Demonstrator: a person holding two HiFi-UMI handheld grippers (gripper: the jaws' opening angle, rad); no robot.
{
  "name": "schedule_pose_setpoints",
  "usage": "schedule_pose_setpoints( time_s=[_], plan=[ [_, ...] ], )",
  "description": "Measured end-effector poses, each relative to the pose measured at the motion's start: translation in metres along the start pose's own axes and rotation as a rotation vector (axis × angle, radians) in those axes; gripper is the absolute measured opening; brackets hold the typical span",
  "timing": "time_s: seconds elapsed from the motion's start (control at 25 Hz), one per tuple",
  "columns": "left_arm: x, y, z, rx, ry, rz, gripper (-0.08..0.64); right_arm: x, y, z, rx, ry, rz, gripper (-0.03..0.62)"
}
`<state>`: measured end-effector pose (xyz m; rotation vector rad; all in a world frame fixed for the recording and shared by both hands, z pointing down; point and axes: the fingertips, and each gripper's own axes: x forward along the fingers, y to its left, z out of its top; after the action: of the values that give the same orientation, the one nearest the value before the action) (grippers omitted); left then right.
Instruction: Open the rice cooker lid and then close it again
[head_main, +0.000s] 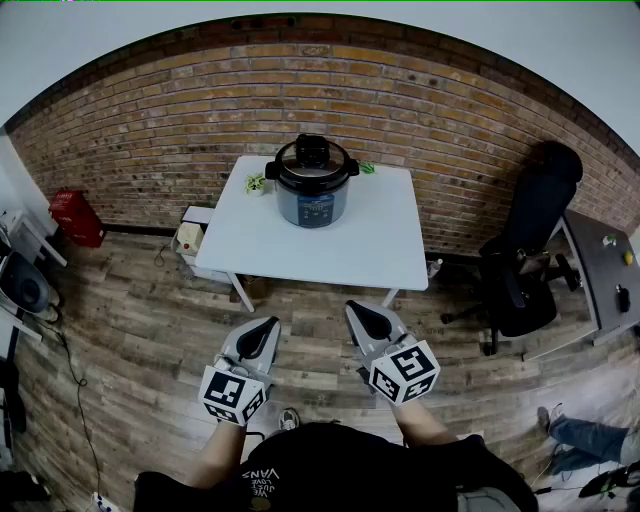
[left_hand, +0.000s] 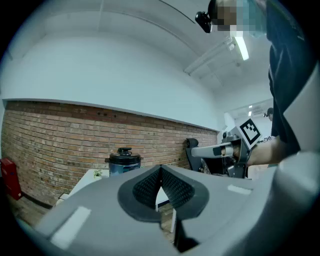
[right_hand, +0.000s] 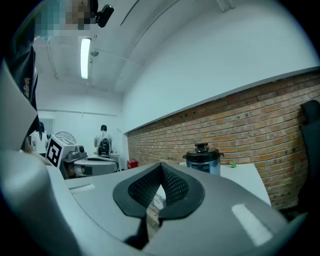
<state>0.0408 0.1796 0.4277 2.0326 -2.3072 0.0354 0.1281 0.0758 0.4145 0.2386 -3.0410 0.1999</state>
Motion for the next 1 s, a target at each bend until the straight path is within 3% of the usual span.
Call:
schedule_pose_setpoints(
  time_s=[0.2,0.4,0.48,0.52,0.6,0.72,1.0],
  plan=[
    [0.0,0.021,0.004,0.0,0.0,-0.018,0.002,0.021,0.009,0.004,-0.004,0.005,0.0,0.005],
    [-0.003,0.029,0.003,-0.044,-0.049,-0.088,0.022,0.032,0.019,0.002,0.018,-0.03,-0.022,0.006],
    [-0.002,0.034,0.004,-0.066,-0.065,-0.108,0.104,0.037,0.02,0.004,0.026,-0.05,-0.048,0.061],
    [-0.002,0.038,0.004,-0.074,-0.067,-0.112,0.163,0.04,0.02,0.005,0.033,-0.057,-0.059,0.132],
    [-0.003,0.044,0.002,-0.081,-0.063,-0.123,0.194,0.044,0.022,0.005,0.049,-0.068,-0.079,0.249],
    [-0.005,0.053,-0.002,-0.083,-0.054,-0.156,0.213,0.047,0.027,0.005,0.071,-0.084,-0.108,0.282],
    [0.003,0.071,-0.015,-0.115,-0.045,-0.162,0.218,0.053,0.023,-0.005,0.092,-0.073,-0.148,0.284]
  ],
)
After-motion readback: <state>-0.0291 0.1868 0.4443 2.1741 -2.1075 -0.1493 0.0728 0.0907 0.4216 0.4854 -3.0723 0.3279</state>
